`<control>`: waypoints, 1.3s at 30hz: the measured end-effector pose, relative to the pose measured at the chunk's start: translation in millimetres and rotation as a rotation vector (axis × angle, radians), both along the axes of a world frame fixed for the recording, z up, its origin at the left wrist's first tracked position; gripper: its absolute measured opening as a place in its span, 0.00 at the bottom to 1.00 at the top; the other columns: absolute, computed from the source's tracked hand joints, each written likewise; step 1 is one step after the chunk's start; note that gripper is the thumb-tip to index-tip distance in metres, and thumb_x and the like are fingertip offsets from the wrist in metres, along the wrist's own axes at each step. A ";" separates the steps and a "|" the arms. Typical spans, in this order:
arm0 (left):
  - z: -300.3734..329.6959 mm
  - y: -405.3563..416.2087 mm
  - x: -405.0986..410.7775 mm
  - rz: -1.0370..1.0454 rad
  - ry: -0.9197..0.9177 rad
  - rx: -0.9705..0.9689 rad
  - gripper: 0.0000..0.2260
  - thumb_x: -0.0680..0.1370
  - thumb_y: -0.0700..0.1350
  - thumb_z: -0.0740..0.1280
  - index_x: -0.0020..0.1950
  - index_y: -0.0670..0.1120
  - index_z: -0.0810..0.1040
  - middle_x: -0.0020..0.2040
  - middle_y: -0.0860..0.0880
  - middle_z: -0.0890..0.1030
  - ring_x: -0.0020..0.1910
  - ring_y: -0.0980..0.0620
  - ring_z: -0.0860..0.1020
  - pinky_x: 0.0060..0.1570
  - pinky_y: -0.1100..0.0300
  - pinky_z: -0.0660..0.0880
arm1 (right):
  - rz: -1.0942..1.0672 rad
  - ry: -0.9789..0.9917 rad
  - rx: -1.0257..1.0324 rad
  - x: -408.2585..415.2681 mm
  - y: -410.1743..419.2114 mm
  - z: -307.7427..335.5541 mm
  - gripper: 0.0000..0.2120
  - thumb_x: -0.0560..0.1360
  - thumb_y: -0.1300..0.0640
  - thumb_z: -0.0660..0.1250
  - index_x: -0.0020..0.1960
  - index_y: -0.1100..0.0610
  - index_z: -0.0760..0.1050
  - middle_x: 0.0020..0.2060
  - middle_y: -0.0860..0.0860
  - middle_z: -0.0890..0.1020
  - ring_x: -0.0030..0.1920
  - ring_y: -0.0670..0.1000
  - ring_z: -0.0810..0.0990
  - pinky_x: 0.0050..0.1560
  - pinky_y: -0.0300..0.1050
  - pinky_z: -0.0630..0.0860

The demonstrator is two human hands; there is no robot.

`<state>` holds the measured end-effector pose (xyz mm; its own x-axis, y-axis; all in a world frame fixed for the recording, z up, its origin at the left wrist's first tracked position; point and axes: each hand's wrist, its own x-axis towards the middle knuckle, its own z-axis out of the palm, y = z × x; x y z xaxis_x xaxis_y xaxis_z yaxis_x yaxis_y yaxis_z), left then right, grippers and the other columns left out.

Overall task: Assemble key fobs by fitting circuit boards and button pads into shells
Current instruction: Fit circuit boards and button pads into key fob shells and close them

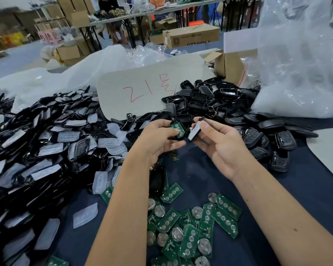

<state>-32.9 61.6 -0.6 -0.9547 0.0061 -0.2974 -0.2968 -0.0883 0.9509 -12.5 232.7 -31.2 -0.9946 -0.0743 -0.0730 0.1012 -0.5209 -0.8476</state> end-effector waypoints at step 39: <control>11.5 -11.7 8.9 -0.120 0.133 -0.147 0.06 0.75 0.32 0.75 0.41 0.41 0.83 0.35 0.45 0.85 0.32 0.49 0.84 0.34 0.64 0.81 | -0.102 -0.007 0.087 -0.8 -4.5 -6.0 0.05 0.78 0.62 0.72 0.53 0.59 0.85 0.42 0.50 0.88 0.42 0.44 0.85 0.55 0.46 0.84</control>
<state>-24.0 49.9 11.0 -0.9806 0.0881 -0.1753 -0.1682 0.0824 0.9823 -13.3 228.2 -37.2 -0.9960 0.0339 -0.0822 0.0580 -0.4536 -0.8893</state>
